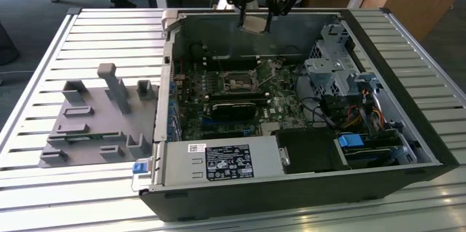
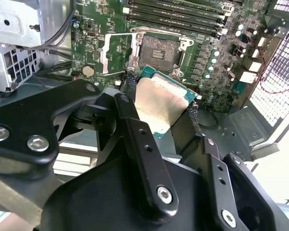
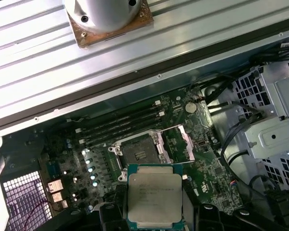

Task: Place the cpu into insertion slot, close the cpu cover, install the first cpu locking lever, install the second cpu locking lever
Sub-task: 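Place the cpu into insertion slot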

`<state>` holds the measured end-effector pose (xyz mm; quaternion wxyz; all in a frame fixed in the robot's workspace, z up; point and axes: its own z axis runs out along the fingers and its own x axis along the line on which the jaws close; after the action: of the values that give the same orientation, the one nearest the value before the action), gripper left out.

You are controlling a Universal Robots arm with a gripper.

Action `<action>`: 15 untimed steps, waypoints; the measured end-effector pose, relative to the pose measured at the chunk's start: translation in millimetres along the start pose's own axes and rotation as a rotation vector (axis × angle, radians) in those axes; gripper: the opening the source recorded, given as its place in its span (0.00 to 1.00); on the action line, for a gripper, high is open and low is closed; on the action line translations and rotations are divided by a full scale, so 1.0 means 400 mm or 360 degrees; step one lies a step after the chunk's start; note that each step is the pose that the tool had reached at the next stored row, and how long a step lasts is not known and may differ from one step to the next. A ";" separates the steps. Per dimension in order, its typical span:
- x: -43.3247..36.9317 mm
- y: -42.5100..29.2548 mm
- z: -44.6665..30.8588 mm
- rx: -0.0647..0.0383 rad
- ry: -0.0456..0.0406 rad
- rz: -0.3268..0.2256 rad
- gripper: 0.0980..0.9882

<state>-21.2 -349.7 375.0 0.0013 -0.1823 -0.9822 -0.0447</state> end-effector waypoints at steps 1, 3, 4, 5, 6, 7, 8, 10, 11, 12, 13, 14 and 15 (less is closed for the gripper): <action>0.000 0.000 0.000 0.0000 -0.0001 0.0010 0.50; 0.000 0.000 0.000 0.0000 -0.0003 0.0030 0.50; 0.000 0.000 0.000 0.0000 -0.0004 0.0040 0.50; 0.000 0.000 0.001 0.0000 -0.0005 0.0050 0.50; 0.000 0.000 0.001 0.0000 -0.0006 0.0061 0.50; 0.000 0.000 0.001 0.0000 -0.0006 0.0071 0.50; 0.000 0.000 0.001 -0.0001 -0.0007 0.0081 0.50; 0.000 0.000 0.001 -0.0001 -0.0009 0.0101 0.50; 0.000 0.000 0.001 -0.0001 -0.0010 0.0110 0.50; 0.000 0.000 0.001 -0.0001 -0.0011 0.0119 0.50; 0.000 0.000 0.001 -0.0001 -0.0012 0.0130 0.50; 0.000 0.000 0.001 -0.0001 -0.0013 0.0139 0.50; 0.000 0.000 0.001 -0.0001 -0.0014 0.0148 0.50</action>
<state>-21.2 -349.6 374.5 -0.0009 -0.2279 -0.9727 -0.0441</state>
